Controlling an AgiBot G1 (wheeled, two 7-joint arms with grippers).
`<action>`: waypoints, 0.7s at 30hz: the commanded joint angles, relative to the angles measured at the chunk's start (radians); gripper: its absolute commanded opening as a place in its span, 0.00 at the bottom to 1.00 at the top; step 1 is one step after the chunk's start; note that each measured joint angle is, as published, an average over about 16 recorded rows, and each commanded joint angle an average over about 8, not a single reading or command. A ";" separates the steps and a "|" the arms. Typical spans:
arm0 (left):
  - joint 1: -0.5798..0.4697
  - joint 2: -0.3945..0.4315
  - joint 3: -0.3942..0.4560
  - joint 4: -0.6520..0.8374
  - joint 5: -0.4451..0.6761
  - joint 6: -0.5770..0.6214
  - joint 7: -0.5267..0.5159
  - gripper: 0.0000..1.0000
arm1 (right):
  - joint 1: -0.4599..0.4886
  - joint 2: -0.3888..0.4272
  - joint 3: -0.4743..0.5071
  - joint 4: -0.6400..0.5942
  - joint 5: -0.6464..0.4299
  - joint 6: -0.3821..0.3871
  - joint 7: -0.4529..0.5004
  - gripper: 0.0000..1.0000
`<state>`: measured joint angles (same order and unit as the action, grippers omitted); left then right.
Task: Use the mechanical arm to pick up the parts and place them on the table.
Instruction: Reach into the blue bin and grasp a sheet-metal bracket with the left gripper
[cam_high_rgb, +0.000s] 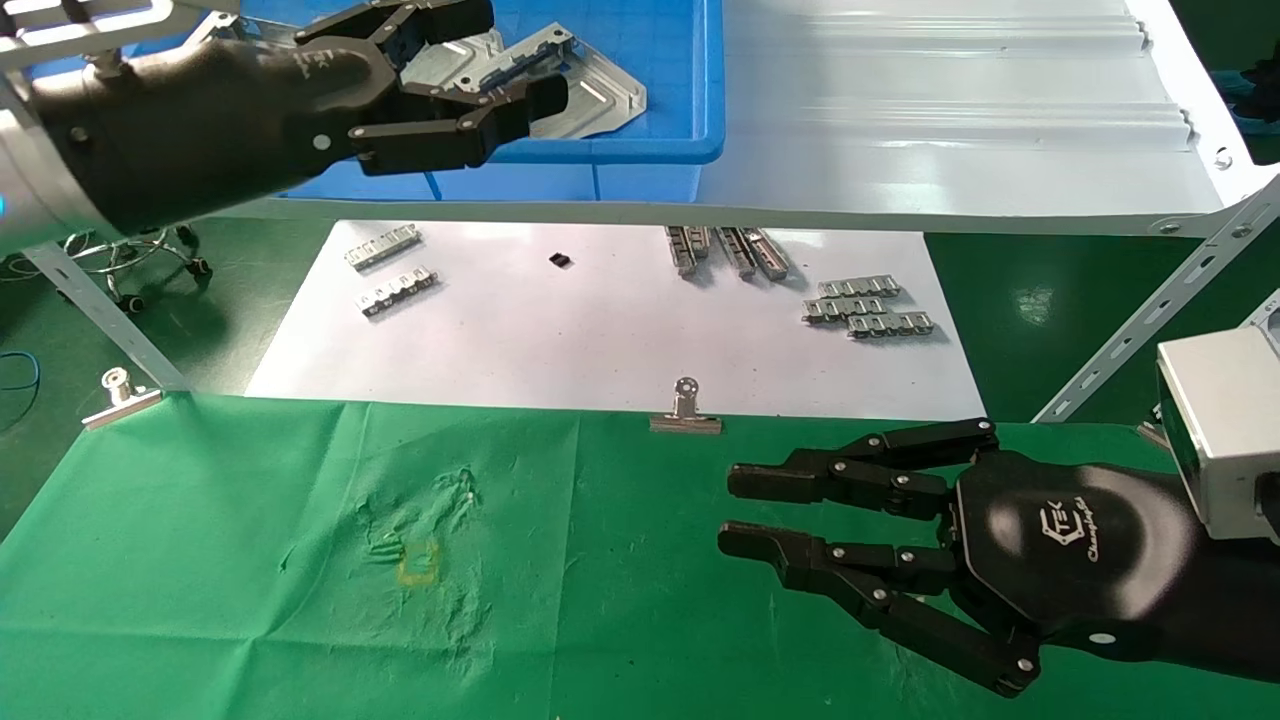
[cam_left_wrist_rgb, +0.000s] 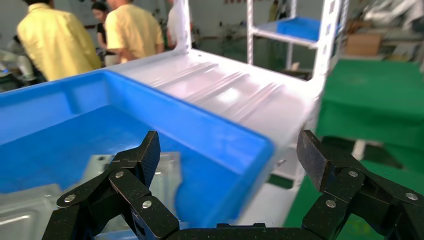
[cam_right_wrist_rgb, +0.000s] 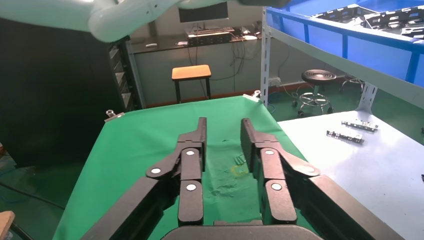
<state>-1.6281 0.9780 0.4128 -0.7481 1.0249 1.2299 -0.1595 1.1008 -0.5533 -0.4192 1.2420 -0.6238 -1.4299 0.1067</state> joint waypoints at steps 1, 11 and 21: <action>-0.050 0.022 0.021 0.045 0.040 -0.010 0.008 1.00 | 0.000 0.000 0.000 0.000 0.000 0.000 0.000 0.00; -0.284 0.156 0.111 0.379 0.197 -0.061 0.072 1.00 | 0.000 0.000 0.000 0.000 0.000 0.000 0.000 0.00; -0.388 0.264 0.160 0.581 0.291 -0.212 0.161 0.76 | 0.000 0.000 0.000 0.000 0.000 0.000 0.000 0.00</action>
<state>-2.0111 1.2346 0.5690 -0.1744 1.3087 1.0343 -0.0060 1.1008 -0.5533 -0.4193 1.2420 -0.6238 -1.4299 0.1067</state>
